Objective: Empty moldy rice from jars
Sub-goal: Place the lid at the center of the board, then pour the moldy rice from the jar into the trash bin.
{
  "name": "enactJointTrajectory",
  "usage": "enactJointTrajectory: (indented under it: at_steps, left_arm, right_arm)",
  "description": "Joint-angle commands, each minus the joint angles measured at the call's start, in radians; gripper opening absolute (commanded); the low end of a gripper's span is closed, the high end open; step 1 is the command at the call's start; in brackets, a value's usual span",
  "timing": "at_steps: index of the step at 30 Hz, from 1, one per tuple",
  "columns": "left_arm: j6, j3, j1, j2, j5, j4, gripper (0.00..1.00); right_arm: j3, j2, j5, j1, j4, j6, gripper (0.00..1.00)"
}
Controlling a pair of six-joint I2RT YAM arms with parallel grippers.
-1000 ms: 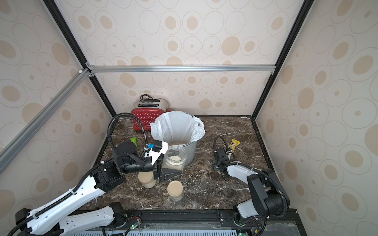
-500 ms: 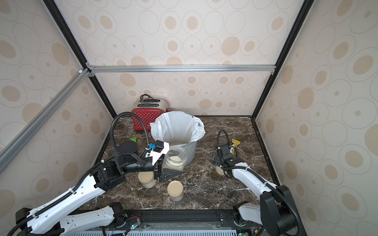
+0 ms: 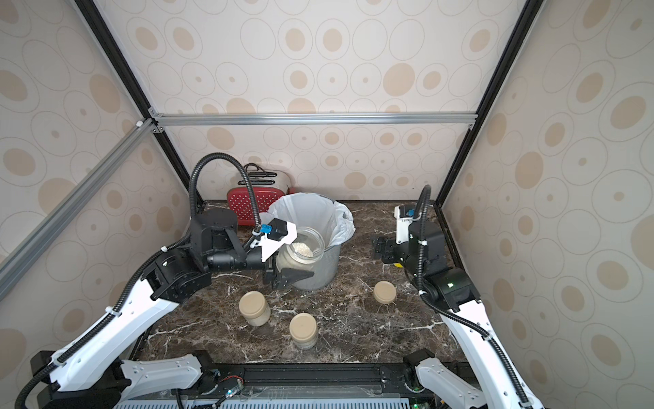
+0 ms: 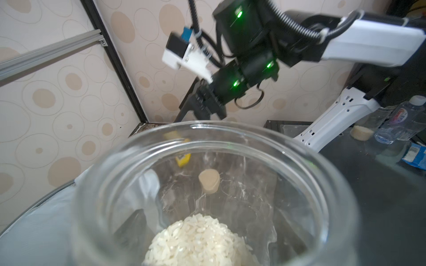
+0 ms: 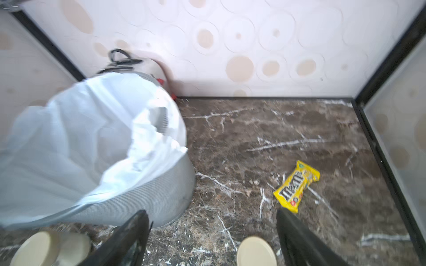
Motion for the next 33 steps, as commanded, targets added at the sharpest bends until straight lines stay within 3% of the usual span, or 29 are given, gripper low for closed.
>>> enactJointTrajectory:
  at_steps: [1, 9, 13, 20, 33]
  left_arm:
    - [0.149, 0.135, 0.070, 0.048, 0.051, -0.083, 0.39]
    - [0.201, 0.364, 0.213, 0.242, 0.183, -0.185, 0.39]
    - [0.218, 0.432, 0.252, 0.306, 0.211, -0.232, 0.39]
    - [0.246, 0.468, 0.255, 0.373, 0.192, -0.284, 0.39]
    - [0.286, 0.525, 0.255, 0.449, 0.165, -0.342, 0.40]
  right_arm:
    - [0.142, 0.039, -0.249, -0.007, -0.035, -0.198, 0.88]
    - [0.448, 0.242, -0.697, -0.007, -0.054, -0.371, 0.81]
    - [0.541, 0.331, -0.820, -0.005, -0.106, -0.460, 0.75]
    - [0.585, 0.416, -0.891, 0.024, -0.065, -0.480, 0.69]
    - [0.792, 0.632, -0.873, 0.145, -0.271, -0.617, 0.60]
